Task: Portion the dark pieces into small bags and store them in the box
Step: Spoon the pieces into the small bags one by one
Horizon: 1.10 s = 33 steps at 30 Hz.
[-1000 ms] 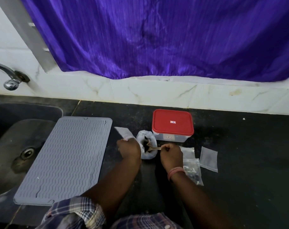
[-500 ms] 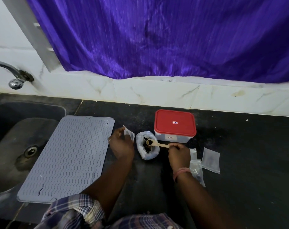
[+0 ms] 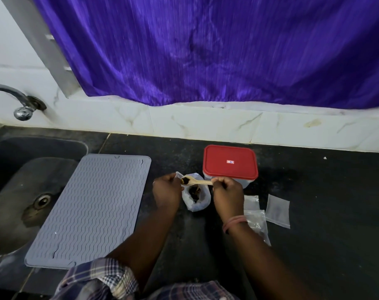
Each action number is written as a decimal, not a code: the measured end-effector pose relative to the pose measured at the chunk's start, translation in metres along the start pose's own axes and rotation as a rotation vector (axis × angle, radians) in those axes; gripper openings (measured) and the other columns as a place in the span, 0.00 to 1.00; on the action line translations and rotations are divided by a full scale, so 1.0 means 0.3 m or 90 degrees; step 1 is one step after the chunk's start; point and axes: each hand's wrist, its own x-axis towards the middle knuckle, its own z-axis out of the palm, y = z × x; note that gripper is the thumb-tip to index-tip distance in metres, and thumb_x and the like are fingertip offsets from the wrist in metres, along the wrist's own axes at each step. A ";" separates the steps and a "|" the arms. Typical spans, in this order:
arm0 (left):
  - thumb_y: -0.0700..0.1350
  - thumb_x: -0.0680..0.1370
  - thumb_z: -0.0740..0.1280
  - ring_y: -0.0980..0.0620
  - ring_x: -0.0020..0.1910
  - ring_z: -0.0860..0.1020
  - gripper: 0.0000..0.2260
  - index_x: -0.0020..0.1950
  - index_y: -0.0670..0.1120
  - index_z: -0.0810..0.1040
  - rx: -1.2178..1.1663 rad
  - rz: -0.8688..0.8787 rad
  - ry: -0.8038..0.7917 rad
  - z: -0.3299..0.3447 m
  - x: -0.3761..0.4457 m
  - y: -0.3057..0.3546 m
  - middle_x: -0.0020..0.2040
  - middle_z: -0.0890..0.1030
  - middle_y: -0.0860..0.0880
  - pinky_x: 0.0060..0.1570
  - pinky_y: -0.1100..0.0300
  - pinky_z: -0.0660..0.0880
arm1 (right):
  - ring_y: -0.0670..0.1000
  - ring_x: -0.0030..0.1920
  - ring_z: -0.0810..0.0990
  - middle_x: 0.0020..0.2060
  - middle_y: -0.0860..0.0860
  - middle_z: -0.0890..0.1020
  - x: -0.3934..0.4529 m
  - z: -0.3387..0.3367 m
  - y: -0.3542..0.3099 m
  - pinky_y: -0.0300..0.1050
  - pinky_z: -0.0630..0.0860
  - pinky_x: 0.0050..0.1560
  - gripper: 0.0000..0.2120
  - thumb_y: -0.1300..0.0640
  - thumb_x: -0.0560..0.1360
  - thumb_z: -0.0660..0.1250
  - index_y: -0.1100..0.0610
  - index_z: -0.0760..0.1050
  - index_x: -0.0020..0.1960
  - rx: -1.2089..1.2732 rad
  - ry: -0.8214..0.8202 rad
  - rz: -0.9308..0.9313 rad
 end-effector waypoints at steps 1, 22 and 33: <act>0.42 0.79 0.68 0.53 0.37 0.84 0.08 0.53 0.44 0.87 -0.020 -0.006 -0.010 0.000 -0.004 0.003 0.40 0.85 0.48 0.48 0.52 0.83 | 0.46 0.33 0.76 0.30 0.47 0.79 -0.005 0.005 -0.002 0.43 0.72 0.39 0.11 0.57 0.76 0.68 0.55 0.79 0.35 -0.015 0.002 -0.016; 0.34 0.77 0.66 0.54 0.33 0.82 0.09 0.53 0.39 0.85 -0.238 -0.177 -0.021 -0.004 0.000 -0.057 0.47 0.86 0.39 0.30 0.64 0.77 | 0.51 0.47 0.79 0.47 0.52 0.80 -0.037 -0.019 0.001 0.43 0.75 0.48 0.08 0.65 0.76 0.64 0.58 0.80 0.51 -0.165 0.006 -0.426; 0.44 0.75 0.65 0.31 0.54 0.82 0.17 0.59 0.34 0.77 -0.208 -0.235 -0.062 0.073 0.014 -0.131 0.55 0.82 0.32 0.46 0.47 0.81 | 0.54 0.42 0.77 0.42 0.52 0.77 -0.028 -0.048 0.149 0.50 0.76 0.42 0.08 0.57 0.77 0.60 0.57 0.76 0.46 -0.325 -0.031 -0.378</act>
